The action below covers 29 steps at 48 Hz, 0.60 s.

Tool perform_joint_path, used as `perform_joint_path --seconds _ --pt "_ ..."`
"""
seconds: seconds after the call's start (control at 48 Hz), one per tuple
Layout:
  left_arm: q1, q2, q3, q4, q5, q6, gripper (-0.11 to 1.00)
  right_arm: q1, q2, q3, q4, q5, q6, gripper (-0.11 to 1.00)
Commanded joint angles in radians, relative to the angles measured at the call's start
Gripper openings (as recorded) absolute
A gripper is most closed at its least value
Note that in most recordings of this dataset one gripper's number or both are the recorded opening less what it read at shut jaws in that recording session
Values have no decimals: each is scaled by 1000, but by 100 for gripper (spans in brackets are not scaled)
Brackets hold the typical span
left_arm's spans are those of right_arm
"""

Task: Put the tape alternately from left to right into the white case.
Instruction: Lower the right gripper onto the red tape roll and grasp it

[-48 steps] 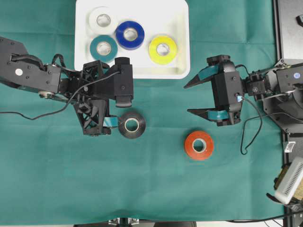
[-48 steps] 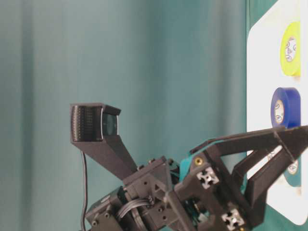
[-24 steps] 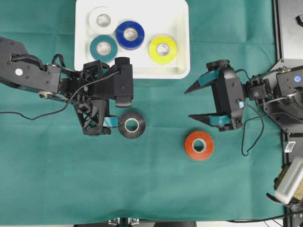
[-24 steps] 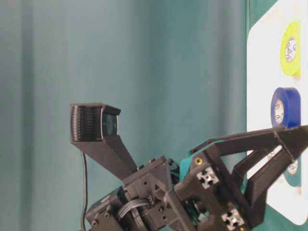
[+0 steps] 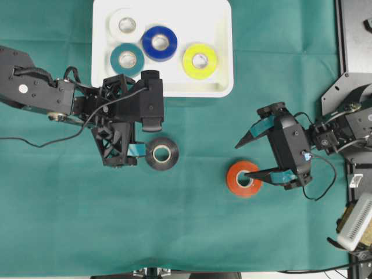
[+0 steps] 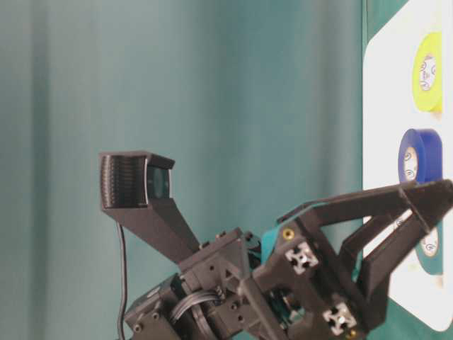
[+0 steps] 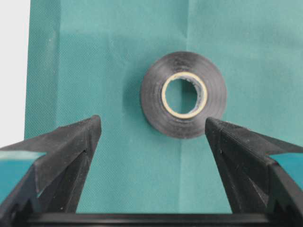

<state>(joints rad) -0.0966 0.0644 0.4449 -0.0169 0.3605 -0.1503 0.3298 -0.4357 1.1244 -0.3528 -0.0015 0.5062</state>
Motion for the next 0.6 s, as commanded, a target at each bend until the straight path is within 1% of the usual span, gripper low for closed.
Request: perform_joint_path --seconds 0.0,0.25,0.396,0.583 --pt "-3 -34 -12 -3 -15 2 61 8 -9 -6 2 5 3 80" --pt "-3 -34 -9 -3 -21 2 61 8 3 -8 3 14 5 80" --pt "-3 -34 -9 -3 -20 2 61 8 55 -11 2 11 11 80" --pt "-3 -34 -11 -3 -21 3 61 8 129 -28 3 9 44 80"
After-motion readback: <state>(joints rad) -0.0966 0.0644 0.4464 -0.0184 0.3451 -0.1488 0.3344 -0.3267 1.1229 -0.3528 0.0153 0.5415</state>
